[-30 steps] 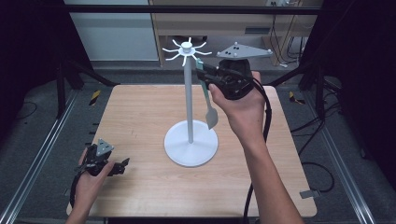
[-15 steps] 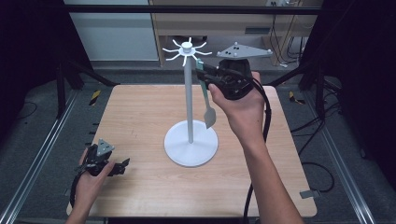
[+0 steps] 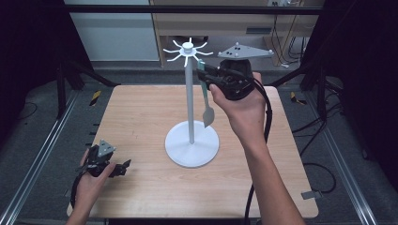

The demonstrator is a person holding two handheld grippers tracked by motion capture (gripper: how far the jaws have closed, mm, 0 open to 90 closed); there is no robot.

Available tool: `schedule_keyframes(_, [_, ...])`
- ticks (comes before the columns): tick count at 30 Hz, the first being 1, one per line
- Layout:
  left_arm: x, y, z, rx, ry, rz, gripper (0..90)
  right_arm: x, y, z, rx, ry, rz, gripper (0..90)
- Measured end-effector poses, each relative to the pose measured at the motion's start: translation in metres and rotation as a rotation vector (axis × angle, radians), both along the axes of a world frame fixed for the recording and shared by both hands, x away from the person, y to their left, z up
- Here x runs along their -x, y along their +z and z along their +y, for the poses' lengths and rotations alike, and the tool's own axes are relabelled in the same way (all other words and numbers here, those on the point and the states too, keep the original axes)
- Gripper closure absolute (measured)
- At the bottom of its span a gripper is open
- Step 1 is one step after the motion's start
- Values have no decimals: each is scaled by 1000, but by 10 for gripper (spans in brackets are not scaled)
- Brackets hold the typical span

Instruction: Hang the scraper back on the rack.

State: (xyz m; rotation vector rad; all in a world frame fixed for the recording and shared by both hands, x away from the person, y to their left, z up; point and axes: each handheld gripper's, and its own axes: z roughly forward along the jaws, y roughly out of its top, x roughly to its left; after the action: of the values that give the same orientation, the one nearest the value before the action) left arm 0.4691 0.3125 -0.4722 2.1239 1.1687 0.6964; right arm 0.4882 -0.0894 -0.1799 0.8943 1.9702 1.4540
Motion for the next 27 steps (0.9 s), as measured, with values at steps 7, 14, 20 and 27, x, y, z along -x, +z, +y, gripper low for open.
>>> schedule_keyframes(7, [0, 0, 0, 0, -2, 2, 32, 0, 0, -1, -1, 3, 5, 732])
schedule_keyframes(14, [0, 0, 0, -1, -3, 2, 32, 4, 1, -4, -6, 4, 1, 723])
schedule_keyframes(20, [-1, 0, 0, -3, -6, 6, 32, 8, -1, -12, 3, -11, -2, 719])
schedule_keyframes(27, [-1, 0, 0, -11, -10, 9, 32, 11, -6, -24, 14, -41, 3, 694])
